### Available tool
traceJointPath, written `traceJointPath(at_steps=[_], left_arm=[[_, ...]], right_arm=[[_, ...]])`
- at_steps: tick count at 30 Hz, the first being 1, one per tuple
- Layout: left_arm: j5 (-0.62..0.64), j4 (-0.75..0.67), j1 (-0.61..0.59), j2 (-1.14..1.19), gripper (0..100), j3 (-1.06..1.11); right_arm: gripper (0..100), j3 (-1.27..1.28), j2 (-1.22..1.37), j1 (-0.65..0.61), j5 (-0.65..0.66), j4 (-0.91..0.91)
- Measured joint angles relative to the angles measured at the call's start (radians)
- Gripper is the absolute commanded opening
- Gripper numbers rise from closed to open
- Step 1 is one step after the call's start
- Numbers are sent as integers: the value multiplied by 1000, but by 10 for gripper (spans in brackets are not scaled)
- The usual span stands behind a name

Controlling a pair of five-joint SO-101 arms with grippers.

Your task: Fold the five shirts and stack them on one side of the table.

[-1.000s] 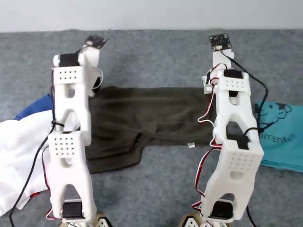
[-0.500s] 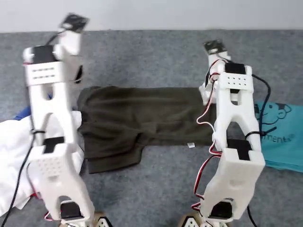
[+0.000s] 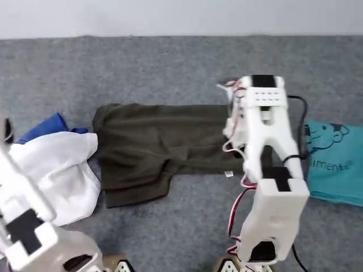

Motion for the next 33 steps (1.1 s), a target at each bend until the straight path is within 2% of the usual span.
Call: traceJointPath(at_steps=[5,12,15,23,33], left_arm=[[0,0,-130,-34,36,25],[0,0,-250,15,36,25],[0,0,-296,18,36,25],[-71,0,-385,20,36,25],[-106,0,-410,28,36,25]], right_arm=[[20,0,0,-216,0,-3],[200,0,0,-520,0,-106],[198,0,5,-617,3,-153],[200,-31,74,-763,3,-203],[199,-338,279,-832,3,-167]])
